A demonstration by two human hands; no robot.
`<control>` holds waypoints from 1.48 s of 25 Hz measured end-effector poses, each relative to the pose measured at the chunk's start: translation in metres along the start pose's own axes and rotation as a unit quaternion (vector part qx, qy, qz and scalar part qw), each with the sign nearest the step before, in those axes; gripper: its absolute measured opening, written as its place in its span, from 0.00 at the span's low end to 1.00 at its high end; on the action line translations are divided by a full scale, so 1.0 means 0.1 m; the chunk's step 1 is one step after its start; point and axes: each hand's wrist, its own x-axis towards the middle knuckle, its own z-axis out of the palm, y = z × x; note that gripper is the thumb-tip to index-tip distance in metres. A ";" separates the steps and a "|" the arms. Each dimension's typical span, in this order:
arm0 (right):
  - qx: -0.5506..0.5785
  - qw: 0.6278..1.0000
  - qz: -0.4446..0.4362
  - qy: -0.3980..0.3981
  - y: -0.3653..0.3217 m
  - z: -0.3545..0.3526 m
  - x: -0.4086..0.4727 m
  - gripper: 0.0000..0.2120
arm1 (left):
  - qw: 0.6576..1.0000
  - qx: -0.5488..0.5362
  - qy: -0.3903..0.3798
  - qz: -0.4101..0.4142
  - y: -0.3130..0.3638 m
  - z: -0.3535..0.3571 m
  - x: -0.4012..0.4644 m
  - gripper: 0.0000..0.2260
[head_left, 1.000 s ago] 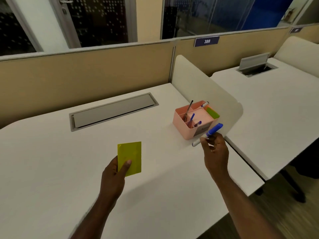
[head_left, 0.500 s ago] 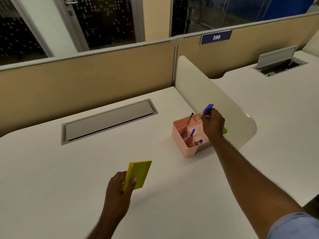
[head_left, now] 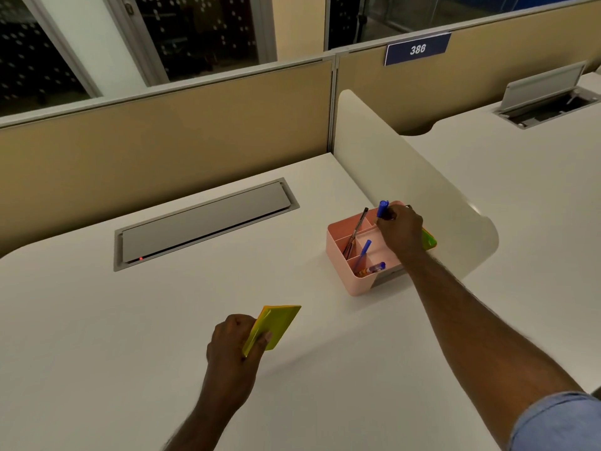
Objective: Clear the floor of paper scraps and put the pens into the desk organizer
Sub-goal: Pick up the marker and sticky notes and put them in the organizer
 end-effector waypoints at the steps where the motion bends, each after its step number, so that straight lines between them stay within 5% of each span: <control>1: 0.009 1.000 0.003 0.005 -0.01 -0.04 -0.02 0.11 | 1.000 0.004 -0.003 0.003 0.03 0.00 0.01 0.14; 7: 0.187 0.966 -0.064 0.164 -0.40 -0.40 -0.73 0.10 | 0.998 0.050 -0.013 0.034 0.11 0.02 0.06 0.11; 9: 0.211 0.959 -0.169 0.083 -0.54 -0.36 -1.20 0.10 | 0.998 0.056 -0.022 0.026 0.15 0.03 0.08 0.09; 12: 0.140 0.923 -0.294 -0.206 -0.57 -0.14 -1.73 0.21 | 0.997 0.065 -0.031 0.024 0.21 0.04 0.10 0.10; 15: 0.054 0.907 -0.355 -0.220 -0.48 0.08 -1.91 0.15 | 0.998 0.038 -0.020 0.037 0.21 0.06 0.06 0.09; 18: 0.102 0.932 -0.323 -0.128 -0.41 -0.05 -1.81 0.12 | 0.998 0.038 0.014 0.050 0.08 0.08 0.03 0.16; 22: 0.138 0.949 -0.233 0.161 -0.19 -0.45 -1.47 0.12 | 0.997 0.069 0.026 -0.010 -0.33 0.04 -0.03 0.36; 25: 0.099 0.946 -0.152 0.270 0.03 -0.65 -1.16 0.14 | 0.992 0.105 0.014 -0.066 -0.59 0.01 -0.08 0.40; 30: -0.024 0.977 -0.029 0.209 0.31 -0.66 -0.85 0.14 | 0.971 0.179 -0.052 -0.147 -0.89 -0.04 -0.13 0.42; 37: -0.144 0.982 0.005 0.125 0.29 -0.56 -0.70 0.11 | 0.940 0.219 -0.144 -0.218 -1.04 -0.07 -0.29 0.41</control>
